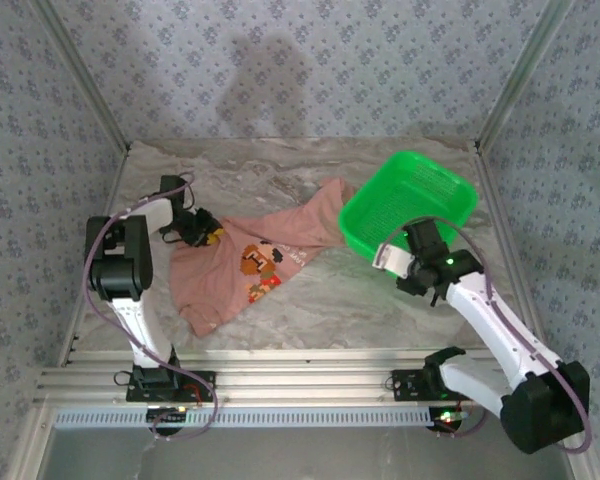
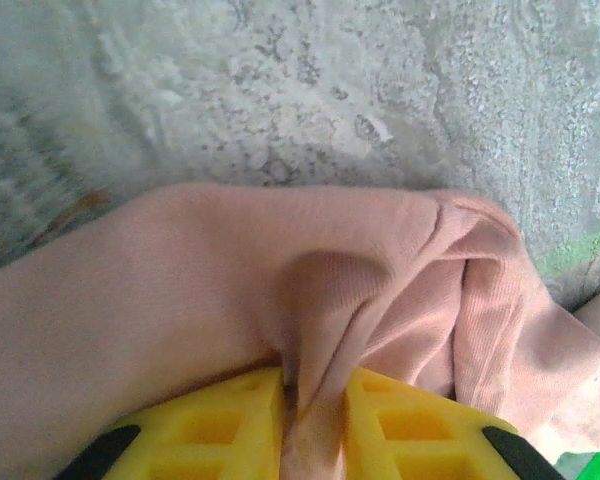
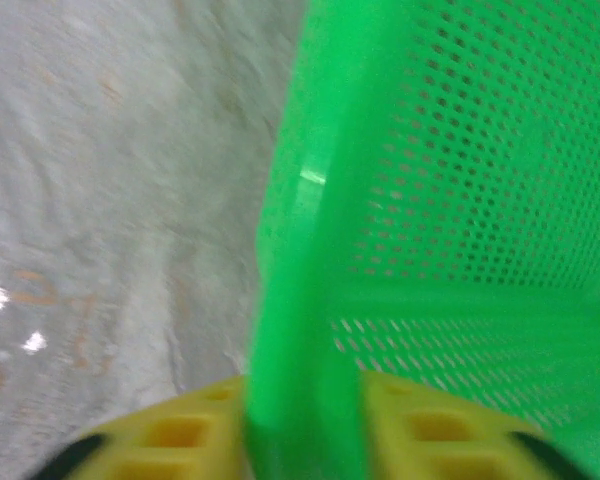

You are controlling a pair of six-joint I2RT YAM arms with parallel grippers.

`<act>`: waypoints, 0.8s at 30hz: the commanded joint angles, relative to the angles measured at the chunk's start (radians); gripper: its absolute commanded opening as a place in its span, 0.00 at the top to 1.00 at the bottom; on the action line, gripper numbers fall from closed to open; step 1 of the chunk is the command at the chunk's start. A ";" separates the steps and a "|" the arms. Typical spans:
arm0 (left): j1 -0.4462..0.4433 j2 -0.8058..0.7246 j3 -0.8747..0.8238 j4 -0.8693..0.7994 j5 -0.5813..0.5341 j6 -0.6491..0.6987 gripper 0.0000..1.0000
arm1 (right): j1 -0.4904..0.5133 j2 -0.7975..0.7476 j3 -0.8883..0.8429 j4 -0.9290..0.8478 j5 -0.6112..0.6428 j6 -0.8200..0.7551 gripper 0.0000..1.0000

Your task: Fold and stack the t-shirts

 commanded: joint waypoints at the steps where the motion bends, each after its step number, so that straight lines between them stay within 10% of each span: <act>1: -0.001 -0.059 -0.028 -0.035 -0.005 0.040 0.79 | -0.115 -0.002 0.011 0.118 -0.004 -0.195 0.36; 6: -0.002 -0.109 -0.074 -0.030 0.000 0.051 0.79 | -0.149 0.035 0.205 0.162 0.056 -0.024 0.28; 8: -0.002 -0.135 -0.093 -0.033 0.007 0.065 0.79 | -0.107 0.062 0.369 0.127 0.010 0.284 0.29; 10: 0.001 -0.167 -0.121 -0.034 0.004 0.074 0.79 | -0.055 0.099 0.519 0.071 -0.145 0.648 0.38; 16: 0.064 -0.274 -0.196 -0.046 0.004 0.091 0.80 | 0.266 0.364 0.588 0.065 -0.102 1.436 0.80; 24: 0.133 -0.395 -0.213 -0.152 -0.037 0.172 0.80 | 0.354 0.822 0.791 -0.191 0.021 1.691 0.85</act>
